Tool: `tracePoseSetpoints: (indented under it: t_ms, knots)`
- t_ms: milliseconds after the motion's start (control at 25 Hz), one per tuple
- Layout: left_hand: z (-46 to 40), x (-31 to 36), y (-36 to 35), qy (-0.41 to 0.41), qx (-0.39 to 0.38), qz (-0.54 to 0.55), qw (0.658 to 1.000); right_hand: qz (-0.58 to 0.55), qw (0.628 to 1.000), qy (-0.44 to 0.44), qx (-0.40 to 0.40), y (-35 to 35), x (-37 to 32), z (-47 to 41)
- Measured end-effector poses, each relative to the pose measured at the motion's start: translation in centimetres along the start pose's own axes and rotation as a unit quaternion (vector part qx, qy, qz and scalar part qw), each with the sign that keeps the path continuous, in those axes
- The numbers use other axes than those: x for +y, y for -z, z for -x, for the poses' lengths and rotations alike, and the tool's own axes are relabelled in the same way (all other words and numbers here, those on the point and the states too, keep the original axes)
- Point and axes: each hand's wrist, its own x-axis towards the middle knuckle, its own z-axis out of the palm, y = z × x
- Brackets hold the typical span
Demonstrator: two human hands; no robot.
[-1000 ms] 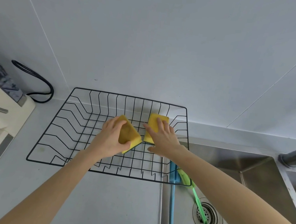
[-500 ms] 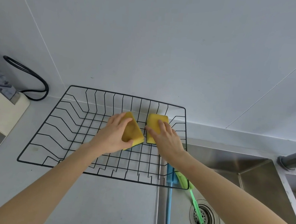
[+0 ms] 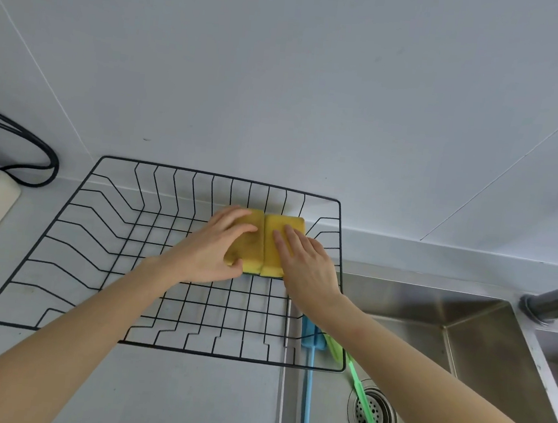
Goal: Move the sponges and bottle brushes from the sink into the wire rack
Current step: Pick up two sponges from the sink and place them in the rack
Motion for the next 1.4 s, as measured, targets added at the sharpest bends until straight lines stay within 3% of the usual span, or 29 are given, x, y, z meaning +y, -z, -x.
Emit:
tracePoseSetpoints:
  t_ms: [800, 1000, 1400]
  knots:
    - [0.2, 0.2, -1.2, 0.035, -0.062, -0.109, 0.992, -0.017, 1.0, -0.018, 0.007, 0.8, -0.1, 0.0]
    - [0.5, 2.1, -0.5, 0.054, -0.07, -0.118, 0.989, -0.044, 0.998, -0.025, -0.022, 2.5, -0.1, 1.1]
    - [2.6, 8.7, 4.3, 0.092, -0.062, -0.149, 0.983, -0.077, 0.994, -0.066, 0.028, 7.1, 1.9, 6.7]
